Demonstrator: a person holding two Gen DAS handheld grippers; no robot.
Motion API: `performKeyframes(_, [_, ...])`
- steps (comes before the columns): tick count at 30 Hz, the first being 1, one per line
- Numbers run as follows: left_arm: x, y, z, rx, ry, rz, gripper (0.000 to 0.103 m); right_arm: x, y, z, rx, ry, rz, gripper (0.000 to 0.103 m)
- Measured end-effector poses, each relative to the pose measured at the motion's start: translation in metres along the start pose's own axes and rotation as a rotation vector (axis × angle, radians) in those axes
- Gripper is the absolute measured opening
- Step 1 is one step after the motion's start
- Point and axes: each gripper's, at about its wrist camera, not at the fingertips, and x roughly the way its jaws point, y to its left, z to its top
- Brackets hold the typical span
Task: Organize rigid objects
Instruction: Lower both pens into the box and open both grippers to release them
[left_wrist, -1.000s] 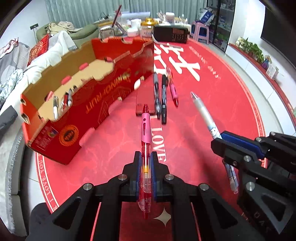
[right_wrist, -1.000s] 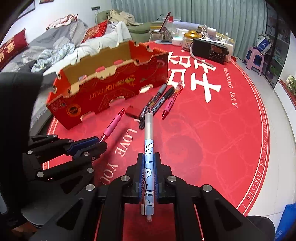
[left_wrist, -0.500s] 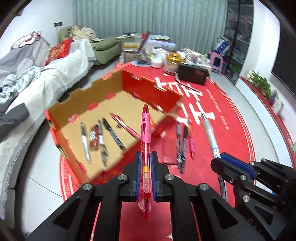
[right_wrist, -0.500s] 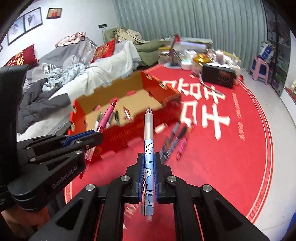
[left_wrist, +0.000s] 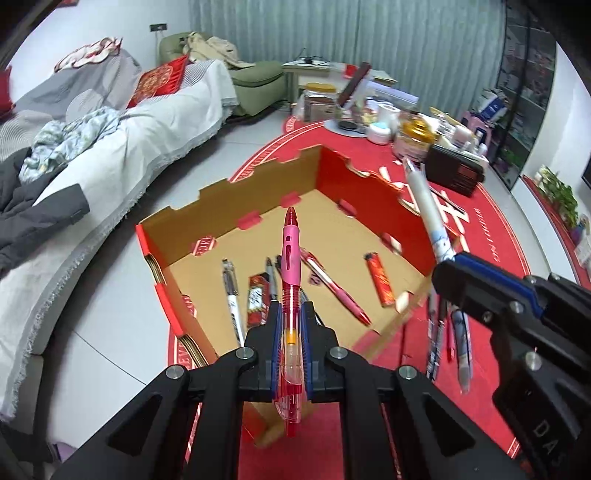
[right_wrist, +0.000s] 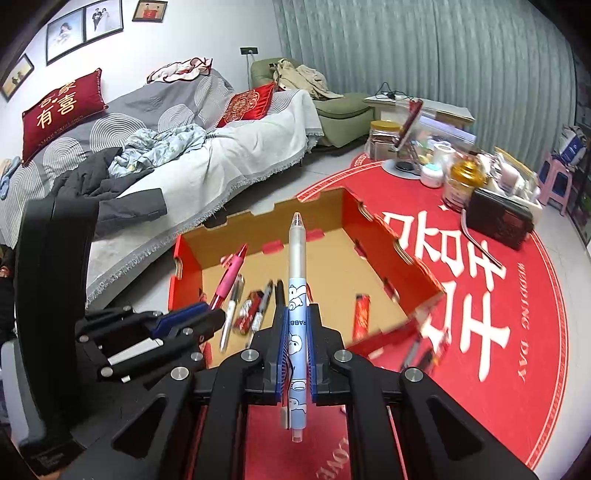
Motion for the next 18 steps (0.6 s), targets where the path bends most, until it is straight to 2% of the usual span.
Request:
performKeyframes(6, [0.02, 0.014, 0.015, -0.024, 0.023, 0.015, 0.01, 0.031, 0.001, 0.015, -0.01, 0.027, 0.006, 0.01])
performKeyframes(18, [0.053, 0.023, 0.019, -0.053, 0.075, 0.033, 0.01, 0.061, -0.007, 0.015, -0.001, 0.071, 0.009, 0.01])
